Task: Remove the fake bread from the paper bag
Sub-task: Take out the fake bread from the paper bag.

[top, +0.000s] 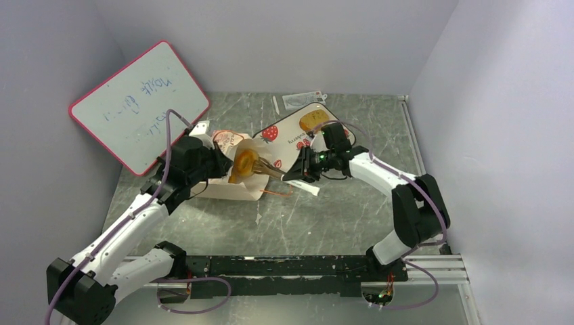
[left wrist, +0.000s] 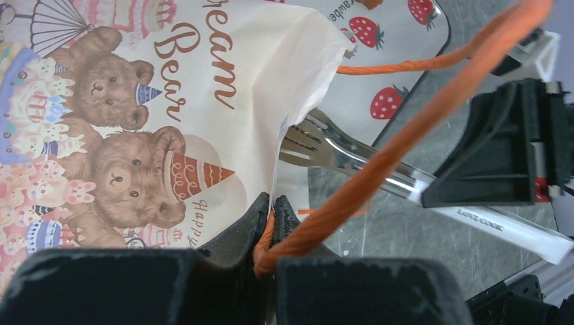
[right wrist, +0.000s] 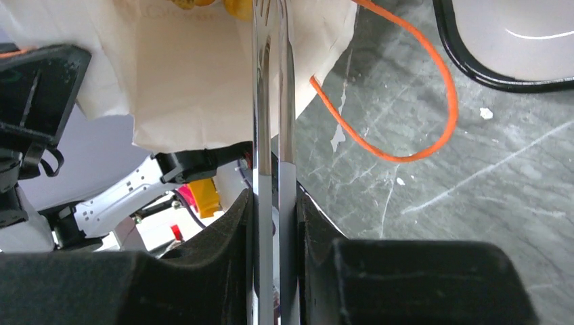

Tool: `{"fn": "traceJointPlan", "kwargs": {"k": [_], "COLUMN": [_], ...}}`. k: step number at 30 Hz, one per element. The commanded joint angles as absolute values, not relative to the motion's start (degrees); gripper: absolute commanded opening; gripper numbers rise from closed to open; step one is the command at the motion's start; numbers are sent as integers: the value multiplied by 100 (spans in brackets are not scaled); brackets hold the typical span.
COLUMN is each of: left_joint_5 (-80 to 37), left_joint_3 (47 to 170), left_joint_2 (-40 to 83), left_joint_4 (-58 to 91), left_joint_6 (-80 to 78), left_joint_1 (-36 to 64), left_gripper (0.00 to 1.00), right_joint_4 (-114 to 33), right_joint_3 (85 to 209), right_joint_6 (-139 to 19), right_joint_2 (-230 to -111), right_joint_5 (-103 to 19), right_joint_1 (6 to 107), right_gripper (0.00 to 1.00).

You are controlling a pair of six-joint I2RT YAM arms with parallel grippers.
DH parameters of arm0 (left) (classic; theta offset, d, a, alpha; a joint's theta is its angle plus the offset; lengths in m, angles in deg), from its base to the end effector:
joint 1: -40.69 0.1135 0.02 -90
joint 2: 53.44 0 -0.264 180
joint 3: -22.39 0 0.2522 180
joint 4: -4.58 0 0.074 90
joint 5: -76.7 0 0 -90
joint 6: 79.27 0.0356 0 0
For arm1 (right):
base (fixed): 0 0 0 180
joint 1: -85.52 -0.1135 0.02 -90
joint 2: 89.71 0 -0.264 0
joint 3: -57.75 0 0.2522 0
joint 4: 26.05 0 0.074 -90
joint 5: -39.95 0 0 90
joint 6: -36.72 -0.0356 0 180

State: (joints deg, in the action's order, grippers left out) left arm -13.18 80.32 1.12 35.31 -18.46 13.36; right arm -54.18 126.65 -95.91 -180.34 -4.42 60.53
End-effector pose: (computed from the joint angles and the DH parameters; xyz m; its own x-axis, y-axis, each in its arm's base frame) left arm 0.1919 -0.0991 0.2930 -0.5795 -0.2495 -0.7758 0.2002 0.8792 -0.4323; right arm 0.2801 0.1586 0.2085 -0.9928 0.0598 -0.1042 -0.0554 0.5418 0.8387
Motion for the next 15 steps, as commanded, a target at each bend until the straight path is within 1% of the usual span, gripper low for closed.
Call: {"fn": "traceJointPlan", "kwargs": {"k": [1,15], "left_joint_5": [-864,-197], "left_joint_3": [8099,8445], "left_joint_2": [220,730], "left_joint_4": [3617,3770], "left_joint_6": [-2001,-2226], "left_joint_1": [1293,1213], "left_gripper": [7,7], "right_joint_4": [-5908,-6956], "right_joint_3": [12662,12851], "right_joint_6": [-9203,-8935], "right_joint_2": [-17596,-16376], "right_joint_5": [-585,-799], "right_joint_1": [6212,6523], "right_gripper": [5,4]}}
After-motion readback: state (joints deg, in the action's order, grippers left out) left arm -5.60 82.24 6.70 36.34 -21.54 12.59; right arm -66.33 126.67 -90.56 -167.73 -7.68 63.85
